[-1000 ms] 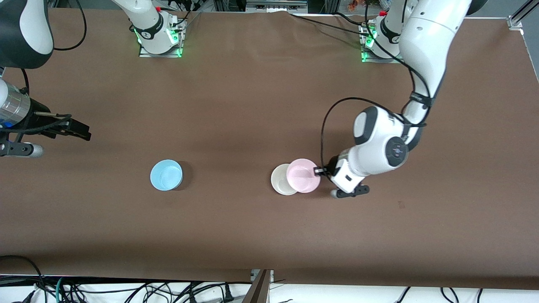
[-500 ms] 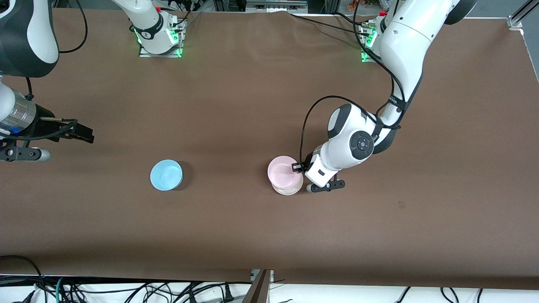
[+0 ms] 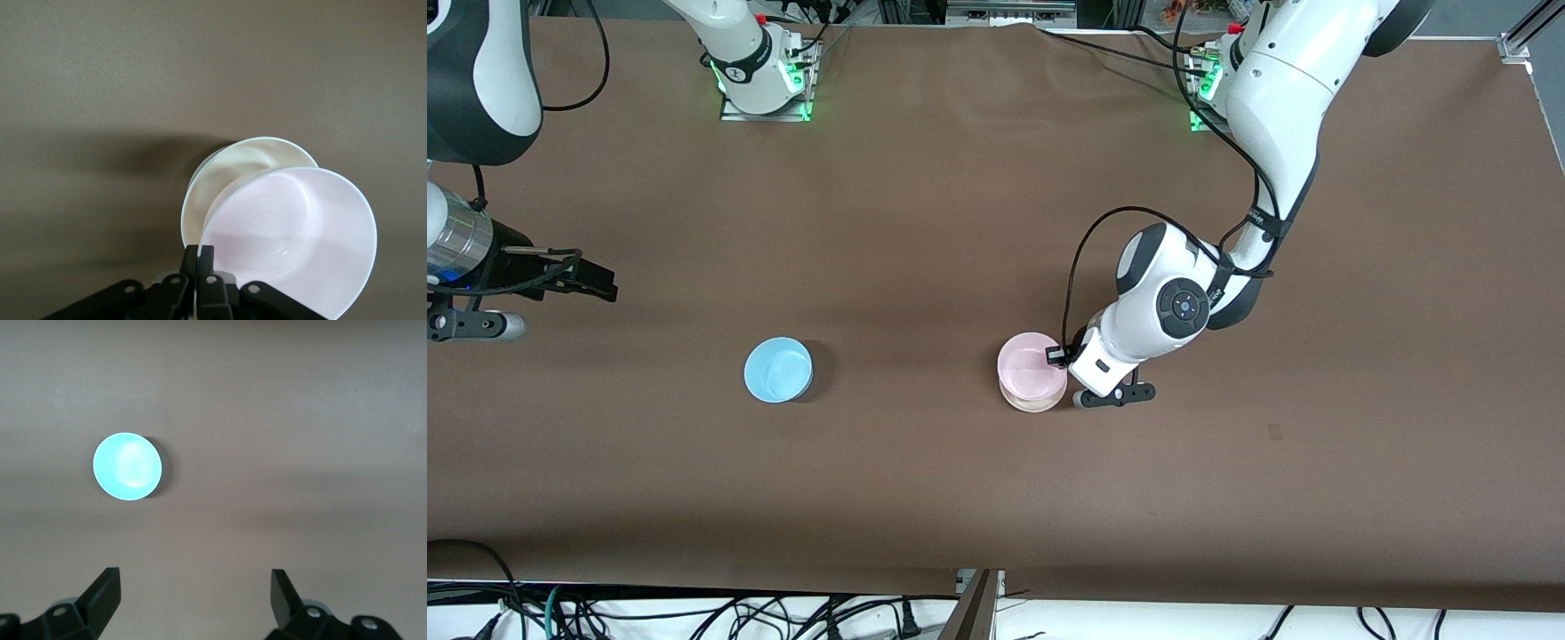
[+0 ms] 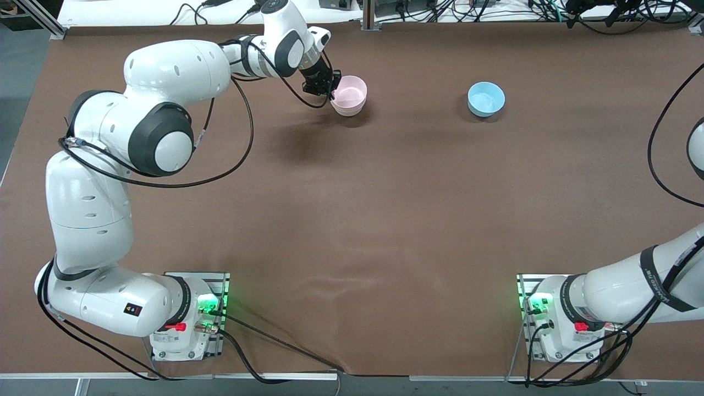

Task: Stack pink and blue bowls on white bowl
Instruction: 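Lower the pink bowl into the white bowl and open the left gripper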

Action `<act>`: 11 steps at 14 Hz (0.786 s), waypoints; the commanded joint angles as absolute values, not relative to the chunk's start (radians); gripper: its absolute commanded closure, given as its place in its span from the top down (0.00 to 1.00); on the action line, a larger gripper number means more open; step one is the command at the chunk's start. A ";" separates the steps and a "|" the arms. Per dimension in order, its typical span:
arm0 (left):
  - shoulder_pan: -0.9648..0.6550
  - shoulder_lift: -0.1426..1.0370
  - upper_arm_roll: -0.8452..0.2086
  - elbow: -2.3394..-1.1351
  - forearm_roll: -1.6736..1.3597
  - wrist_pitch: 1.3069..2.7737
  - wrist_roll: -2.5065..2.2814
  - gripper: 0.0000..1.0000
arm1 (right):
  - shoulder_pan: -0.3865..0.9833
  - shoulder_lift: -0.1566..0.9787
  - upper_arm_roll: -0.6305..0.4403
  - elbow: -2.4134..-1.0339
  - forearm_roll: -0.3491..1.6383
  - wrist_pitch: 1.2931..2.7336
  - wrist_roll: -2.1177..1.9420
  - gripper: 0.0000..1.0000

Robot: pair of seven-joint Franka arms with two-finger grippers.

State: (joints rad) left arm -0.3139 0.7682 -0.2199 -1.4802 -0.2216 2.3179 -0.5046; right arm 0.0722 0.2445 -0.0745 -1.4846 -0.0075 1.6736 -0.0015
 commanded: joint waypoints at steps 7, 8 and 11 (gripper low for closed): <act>-0.310 0.805 -0.215 -1.424 -0.192 2.316 -0.526 0.00 | 0.066 0.285 -0.072 -1.465 0.003 1.702 -0.052 1.00; -0.307 0.805 -0.213 -1.416 -0.192 2.315 -0.528 0.00 | 0.067 0.285 -0.072 -1.462 0.008 1.709 -0.049 1.00; -0.305 0.814 -0.210 -1.414 -0.192 2.316 -0.528 0.00 | 0.067 0.284 -0.072 -1.462 0.011 1.710 -0.043 1.00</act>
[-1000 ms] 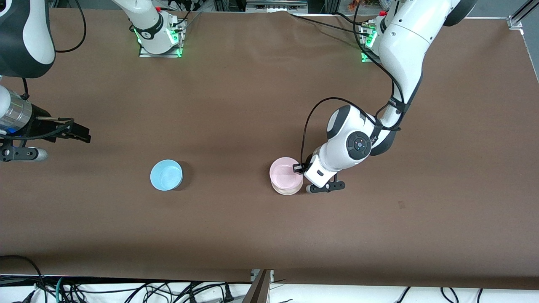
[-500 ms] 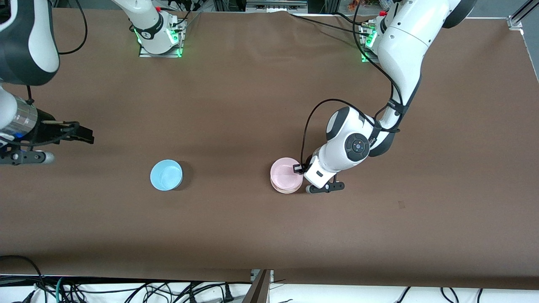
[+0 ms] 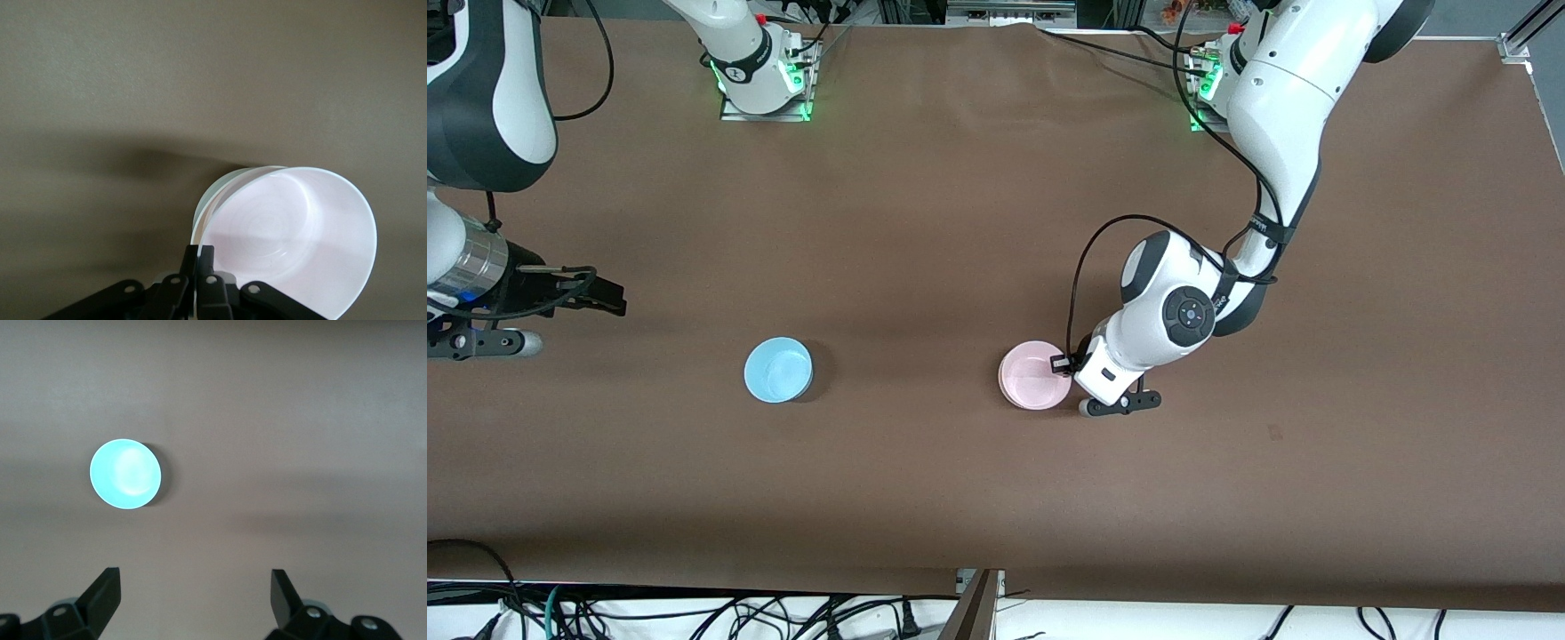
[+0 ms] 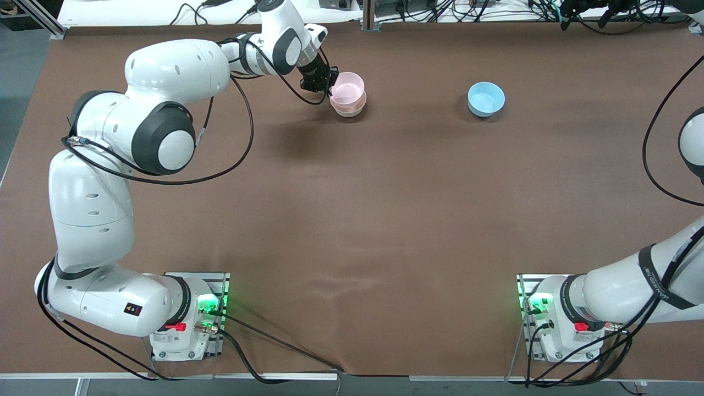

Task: Stack pink and blue bowls on white bowl
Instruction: 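Lower the pink bowl into the white bowl and open the left gripper, then withdraw the left gripper while the right gripper reaches the blue bowl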

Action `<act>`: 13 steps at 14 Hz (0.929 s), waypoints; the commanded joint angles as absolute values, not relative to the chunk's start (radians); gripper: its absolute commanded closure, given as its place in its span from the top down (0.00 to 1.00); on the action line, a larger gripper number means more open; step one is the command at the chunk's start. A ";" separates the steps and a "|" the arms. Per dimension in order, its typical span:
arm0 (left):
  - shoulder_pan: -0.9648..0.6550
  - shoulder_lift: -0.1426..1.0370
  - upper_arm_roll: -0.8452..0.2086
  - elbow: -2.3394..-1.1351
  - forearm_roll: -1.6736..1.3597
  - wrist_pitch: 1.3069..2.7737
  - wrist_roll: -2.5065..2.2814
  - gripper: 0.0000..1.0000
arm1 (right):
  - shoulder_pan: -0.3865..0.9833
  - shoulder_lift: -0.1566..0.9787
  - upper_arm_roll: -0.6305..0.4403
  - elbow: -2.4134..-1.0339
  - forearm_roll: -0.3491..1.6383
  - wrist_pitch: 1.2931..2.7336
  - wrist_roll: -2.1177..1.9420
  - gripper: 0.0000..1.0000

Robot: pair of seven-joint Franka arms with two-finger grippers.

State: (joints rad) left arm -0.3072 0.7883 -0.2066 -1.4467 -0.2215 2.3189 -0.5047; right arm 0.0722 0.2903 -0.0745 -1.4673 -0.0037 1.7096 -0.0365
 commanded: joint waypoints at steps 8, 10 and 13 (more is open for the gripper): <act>-0.316 0.841 -0.209 -1.414 -0.192 2.336 -0.558 0.15 | 0.066 0.291 -0.074 -1.466 0.026 1.736 -0.046 1.00; -0.308 0.822 -0.210 -1.414 -0.190 2.326 -0.558 0.97 | 0.066 0.304 -0.074 -1.465 0.026 1.736 -0.048 1.00; -0.278 0.747 -0.207 -1.416 -0.199 2.222 -0.560 1.00 | 0.066 0.311 -0.072 -1.465 0.034 1.752 -0.048 1.00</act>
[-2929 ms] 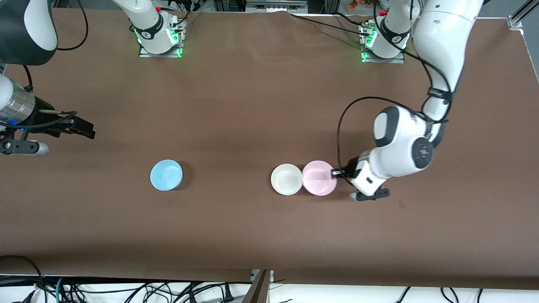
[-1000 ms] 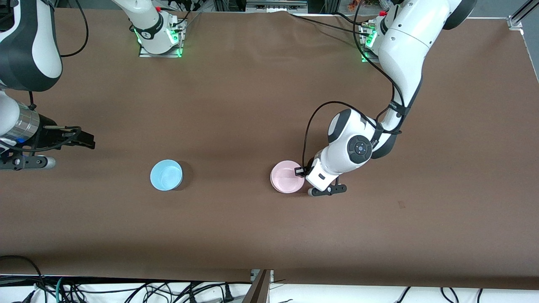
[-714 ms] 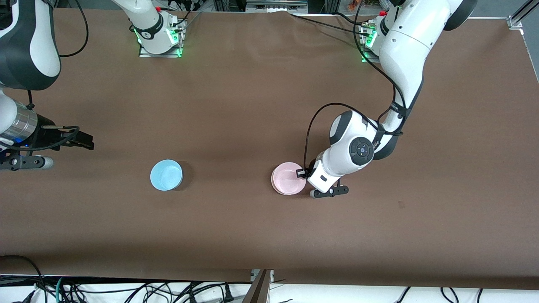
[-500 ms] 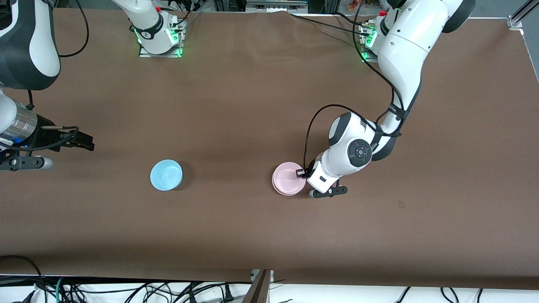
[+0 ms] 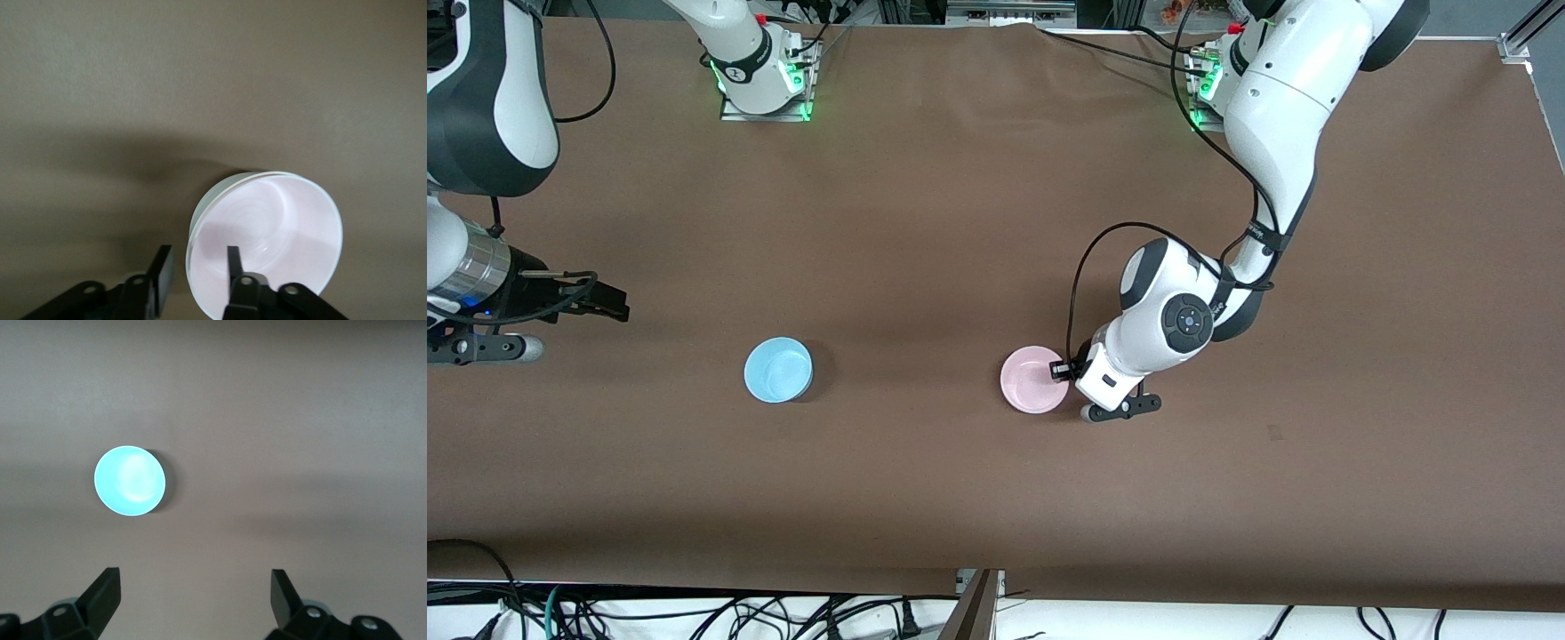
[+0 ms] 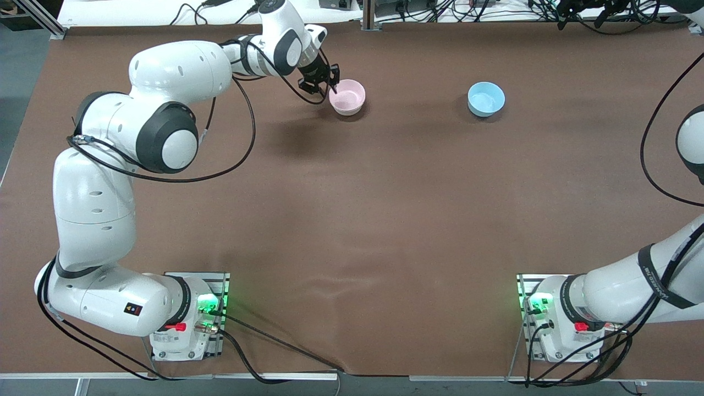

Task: Stack pink and blue bowls on white bowl
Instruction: 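Withdraw the left gripper while the right gripper reaches the blue bowl, then grasp the rim of the light blue bowl with the right gripper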

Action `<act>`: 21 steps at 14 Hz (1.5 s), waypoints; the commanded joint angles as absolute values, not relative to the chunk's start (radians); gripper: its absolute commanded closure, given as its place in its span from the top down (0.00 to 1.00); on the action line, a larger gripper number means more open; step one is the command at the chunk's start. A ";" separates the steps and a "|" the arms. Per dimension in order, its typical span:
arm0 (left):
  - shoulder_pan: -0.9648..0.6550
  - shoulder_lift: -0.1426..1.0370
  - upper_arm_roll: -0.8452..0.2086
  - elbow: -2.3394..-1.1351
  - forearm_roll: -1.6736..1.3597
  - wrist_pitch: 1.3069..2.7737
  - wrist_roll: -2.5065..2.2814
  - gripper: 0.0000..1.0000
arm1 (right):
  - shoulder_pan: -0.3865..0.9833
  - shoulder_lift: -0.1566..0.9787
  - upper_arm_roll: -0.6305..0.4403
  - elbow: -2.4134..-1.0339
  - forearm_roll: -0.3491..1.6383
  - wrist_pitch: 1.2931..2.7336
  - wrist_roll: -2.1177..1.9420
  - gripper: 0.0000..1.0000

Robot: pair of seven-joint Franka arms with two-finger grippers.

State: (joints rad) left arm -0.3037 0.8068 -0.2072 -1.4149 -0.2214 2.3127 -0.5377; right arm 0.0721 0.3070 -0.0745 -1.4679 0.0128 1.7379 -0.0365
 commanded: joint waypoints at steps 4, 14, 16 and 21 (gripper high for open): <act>-0.163 0.576 -0.112 -1.424 -0.187 1.940 -0.543 1.00 | 0.075 0.385 -0.071 -1.473 0.035 1.825 -0.040 1.00; 0.091 0.255 -0.083 -1.430 -0.060 1.530 -0.212 1.00 | 0.152 0.683 -0.063 -1.456 0.063 2.168 -0.037 0.96; 0.083 0.213 -0.077 -1.431 -0.063 1.491 -0.183 1.00 | 0.152 0.683 -0.063 -1.476 0.064 2.137 -0.040 0.95; 0.017 0.172 -0.017 -1.430 0.006 1.407 -0.032 1.00 | 0.152 0.681 -0.063 -1.589 0.083 2.117 -0.032 0.90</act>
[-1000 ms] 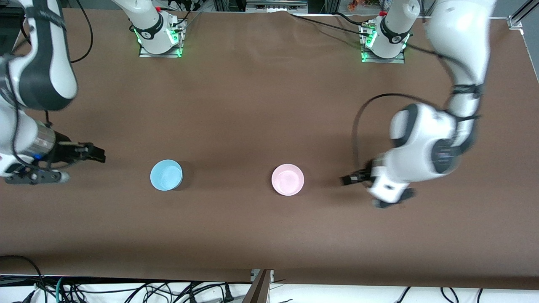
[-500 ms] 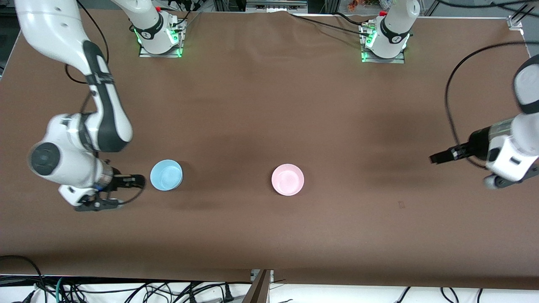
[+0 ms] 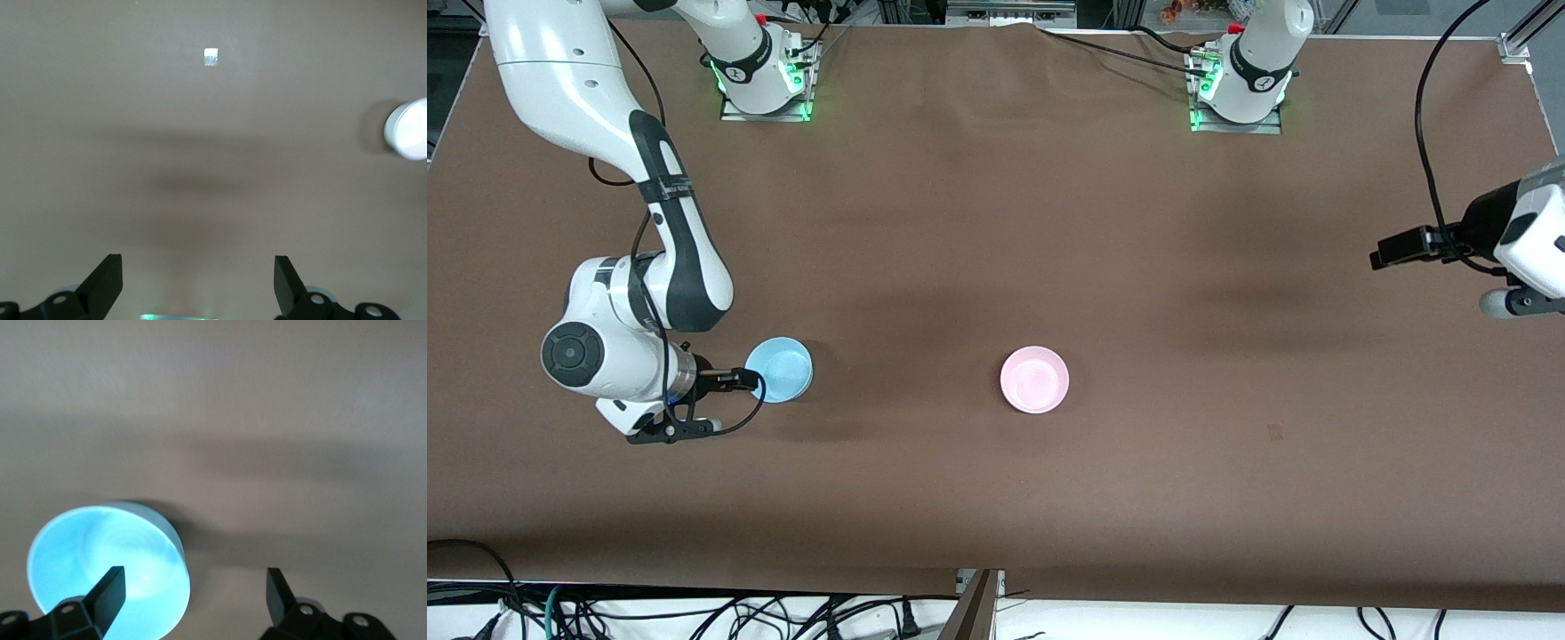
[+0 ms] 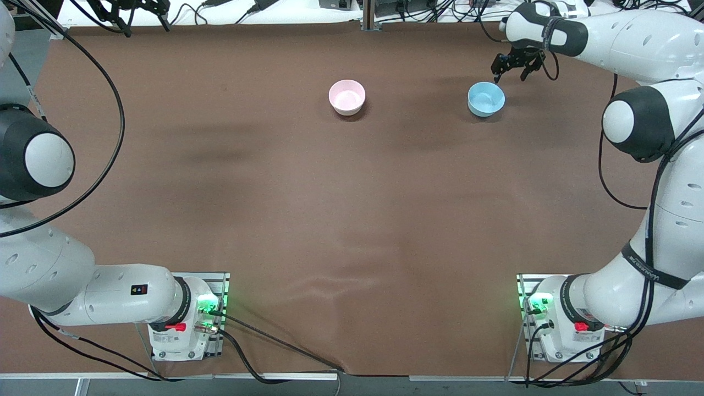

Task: Stack pink and blue bowls on white bowl
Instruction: 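Grasp the rim of the light blue bowl with the right gripper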

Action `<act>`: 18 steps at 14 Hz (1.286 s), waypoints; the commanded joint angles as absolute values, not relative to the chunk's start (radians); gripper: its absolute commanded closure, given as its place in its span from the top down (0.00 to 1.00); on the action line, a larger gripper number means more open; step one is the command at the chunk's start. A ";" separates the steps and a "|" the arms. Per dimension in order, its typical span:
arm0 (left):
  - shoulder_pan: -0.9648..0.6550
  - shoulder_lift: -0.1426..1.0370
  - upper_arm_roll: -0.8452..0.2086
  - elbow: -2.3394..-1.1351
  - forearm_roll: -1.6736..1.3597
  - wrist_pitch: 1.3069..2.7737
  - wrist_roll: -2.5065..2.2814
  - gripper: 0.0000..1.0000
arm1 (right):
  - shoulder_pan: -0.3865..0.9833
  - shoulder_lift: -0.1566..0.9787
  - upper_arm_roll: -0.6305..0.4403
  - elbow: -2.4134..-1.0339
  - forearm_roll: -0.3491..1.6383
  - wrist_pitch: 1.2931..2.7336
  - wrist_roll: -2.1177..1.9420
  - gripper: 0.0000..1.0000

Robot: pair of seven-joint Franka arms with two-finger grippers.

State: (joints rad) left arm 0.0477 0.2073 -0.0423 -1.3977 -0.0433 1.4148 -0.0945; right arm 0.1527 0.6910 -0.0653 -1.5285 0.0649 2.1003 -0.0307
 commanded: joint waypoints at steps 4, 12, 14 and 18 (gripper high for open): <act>0.032 0.190 -0.017 -1.427 -0.005 1.401 -0.026 1.00 | 0.153 0.681 -0.063 -1.614 0.092 2.149 -0.028 0.58; 0.040 0.215 -0.021 -1.410 -0.009 1.404 -0.023 1.00 | 0.185 0.678 -0.060 -1.547 0.251 2.116 0.018 0.00; 0.029 0.222 -0.025 -1.388 -0.008 1.404 -0.026 1.00 | 0.244 0.683 -0.060 -1.452 0.256 2.033 0.191 0.00; 0.040 0.233 -0.025 -1.370 -0.008 1.402 -0.026 1.00 | 0.388 0.707 -0.040 -1.333 0.256 2.025 0.643 0.00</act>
State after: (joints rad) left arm 0.0349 0.2161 -0.0264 -1.4033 -0.0183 1.4106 -0.0490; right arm 0.3238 0.6864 -0.0422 -1.3961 0.2445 2.0452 0.4529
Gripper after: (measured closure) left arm 0.000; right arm 0.982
